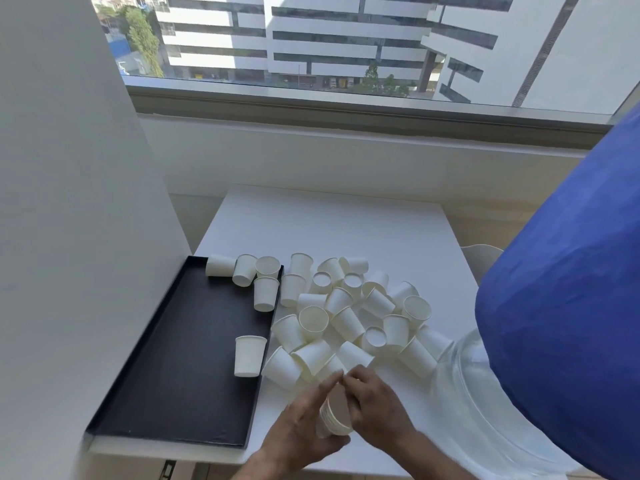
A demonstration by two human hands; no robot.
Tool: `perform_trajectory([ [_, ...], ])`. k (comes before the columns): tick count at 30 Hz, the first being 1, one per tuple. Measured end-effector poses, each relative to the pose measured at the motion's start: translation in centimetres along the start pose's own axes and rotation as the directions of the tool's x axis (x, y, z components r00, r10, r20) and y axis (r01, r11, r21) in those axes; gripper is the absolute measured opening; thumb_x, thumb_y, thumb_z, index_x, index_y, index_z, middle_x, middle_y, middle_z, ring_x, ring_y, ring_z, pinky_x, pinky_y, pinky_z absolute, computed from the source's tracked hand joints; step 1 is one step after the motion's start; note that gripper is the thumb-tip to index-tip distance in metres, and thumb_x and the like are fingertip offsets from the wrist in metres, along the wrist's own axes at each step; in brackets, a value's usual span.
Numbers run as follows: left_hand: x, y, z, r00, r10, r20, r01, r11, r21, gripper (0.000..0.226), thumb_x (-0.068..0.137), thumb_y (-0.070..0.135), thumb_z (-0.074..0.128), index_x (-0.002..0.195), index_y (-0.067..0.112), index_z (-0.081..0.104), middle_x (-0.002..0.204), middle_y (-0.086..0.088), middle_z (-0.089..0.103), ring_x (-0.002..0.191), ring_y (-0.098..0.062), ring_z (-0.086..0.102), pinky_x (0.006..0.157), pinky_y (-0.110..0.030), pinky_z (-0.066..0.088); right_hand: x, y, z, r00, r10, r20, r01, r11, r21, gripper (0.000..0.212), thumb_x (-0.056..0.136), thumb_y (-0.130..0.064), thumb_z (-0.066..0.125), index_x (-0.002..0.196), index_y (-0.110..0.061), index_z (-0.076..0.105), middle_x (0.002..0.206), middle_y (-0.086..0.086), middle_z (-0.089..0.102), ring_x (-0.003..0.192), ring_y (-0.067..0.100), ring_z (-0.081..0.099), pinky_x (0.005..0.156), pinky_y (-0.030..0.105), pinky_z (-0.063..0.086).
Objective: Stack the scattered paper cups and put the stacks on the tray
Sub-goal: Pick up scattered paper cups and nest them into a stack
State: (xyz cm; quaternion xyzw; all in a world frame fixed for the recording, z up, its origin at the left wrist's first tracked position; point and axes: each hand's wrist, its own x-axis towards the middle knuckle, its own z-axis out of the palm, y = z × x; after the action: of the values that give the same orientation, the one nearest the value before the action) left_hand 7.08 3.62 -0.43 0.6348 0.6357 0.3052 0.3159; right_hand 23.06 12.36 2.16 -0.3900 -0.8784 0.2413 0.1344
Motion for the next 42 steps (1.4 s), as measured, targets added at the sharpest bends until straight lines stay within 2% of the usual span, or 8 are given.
perform_trajectory([
  [7, -1.1, -1.2, -0.8, 0.980, -0.173, -0.102, 0.175, 0.984, 0.017, 0.088, 0.066, 0.044, 0.080, 0.144, 0.040, 0.039, 0.130, 0.021, 0.057, 0.114, -0.007, 0.058, 0.093, -0.019, 0.046, 3.3, 1.3, 0.5, 0.983, 0.118, 0.144, -0.104, 0.990, -0.099, 0.062, 0.084, -0.003, 0.044, 0.144, -0.020, 0.042, 0.153, -0.003, 0.036, 0.136, 0.017, 0.037, 0.112, 0.026, 0.033],
  [12, -1.8, -2.2, -1.7, 0.968, -0.226, -0.106, 0.230, 0.973, 0.028, 0.088, 0.065, 0.048, 0.078, 0.143, 0.043, 0.037, 0.122, 0.023, 0.060, 0.109, -0.005, 0.058, 0.092, -0.019, 0.047, 5.3, 2.1, 1.4, 0.927, 0.083, 0.367, 0.041, 0.947, -0.319, 0.080, 0.087, -0.005, 0.049, 0.152, -0.031, 0.011, 0.163, -0.008, 0.012, 0.131, 0.024, 0.038, 0.095, 0.040, 0.048],
  [18, -2.4, -3.2, -2.2, 0.961, -0.259, -0.102, 0.263, 0.964, 0.032, 0.089, 0.061, 0.054, 0.075, 0.141, 0.049, 0.036, 0.110, 0.034, 0.053, 0.105, -0.001, 0.056, 0.088, -0.018, 0.046, 5.4, 2.3, 2.6, 0.900, 0.102, 0.424, 0.085, 0.913, -0.400, 0.078, 0.084, -0.006, 0.063, 0.148, -0.026, 0.023, 0.152, 0.001, 0.030, 0.120, 0.029, 0.049, 0.093, 0.045, 0.051],
  [25, -2.8, -4.1, -1.8, 0.957, -0.276, -0.086, 0.279, 0.960, 0.031, 0.092, 0.058, 0.058, 0.072, 0.140, 0.053, 0.033, 0.107, 0.033, 0.052, 0.104, -0.002, 0.056, 0.090, -0.022, 0.049, 3.6, 2.3, 1.3, 0.935, 0.179, 0.305, -0.112, 0.968, -0.224, 0.025, 0.090, -0.025, 0.062, 0.115, -0.024, 0.060, 0.115, -0.001, 0.060, 0.106, 0.023, 0.058, 0.087, 0.035, 0.049],
  [29, -2.9, -4.2, -1.6, 0.958, -0.280, -0.054, 0.283, 0.958, 0.051, 0.095, 0.057, 0.059, 0.071, 0.143, 0.054, 0.029, 0.119, 0.033, 0.051, 0.111, -0.002, 0.055, 0.094, -0.022, 0.048, 1.4, 2.4, 0.6, 0.982, 0.137, 0.131, -0.137, 0.991, -0.005, 0.003, 0.089, -0.027, 0.065, 0.089, -0.024, 0.067, 0.085, -0.010, 0.068, 0.081, 0.013, 0.062, 0.074, 0.034, 0.051],
  [34, -2.8, -3.8, -1.4, 0.955, -0.294, -0.043, 0.296, 0.954, 0.054, 0.103, 0.058, 0.057, 0.072, 0.145, 0.055, 0.017, 0.127, 0.026, 0.053, 0.114, -0.009, 0.057, 0.094, -0.026, 0.049, -0.9, 1.0, 0.9, 0.931, 0.242, -0.274, -0.128, 0.918, 0.376, 0.023, 0.076, -0.016, 0.083, 0.079, -0.036, 0.074, 0.069, -0.014, 0.063, 0.066, 0.010, 0.061, 0.062, 0.022, 0.050],
  [37, -2.3, -3.2, -1.1, 0.948, -0.316, -0.030, 0.317, 0.948, 0.020, 0.112, 0.060, 0.056, 0.071, 0.148, 0.053, 0.002, 0.125, 0.017, 0.056, 0.113, -0.016, 0.059, 0.093, -0.032, 0.050, -1.3, -0.2, 1.4, 0.929, 0.278, -0.244, -0.117, 0.847, 0.519, 0.031, 0.075, -0.014, 0.084, 0.079, -0.043, 0.074, 0.079, -0.009, 0.066, 0.068, 0.011, 0.063, 0.063, 0.020, 0.051],
  [42, -1.7, -1.8, -1.3, 0.961, -0.278, -0.005, 0.278, 0.960, -0.026, 0.113, 0.066, 0.054, 0.073, 0.146, 0.061, -0.006, 0.109, 0.019, 0.060, 0.095, -0.011, 0.059, 0.078, -0.023, 0.043, -1.7, -1.0, 1.9, 0.989, 0.132, -0.071, -0.089, 0.898, 0.431, 0.031, 0.082, -0.019, 0.078, 0.093, -0.048, 0.072, 0.079, 0.001, 0.061, 0.075, 0.008, 0.061, 0.071, 0.017, 0.047],
])
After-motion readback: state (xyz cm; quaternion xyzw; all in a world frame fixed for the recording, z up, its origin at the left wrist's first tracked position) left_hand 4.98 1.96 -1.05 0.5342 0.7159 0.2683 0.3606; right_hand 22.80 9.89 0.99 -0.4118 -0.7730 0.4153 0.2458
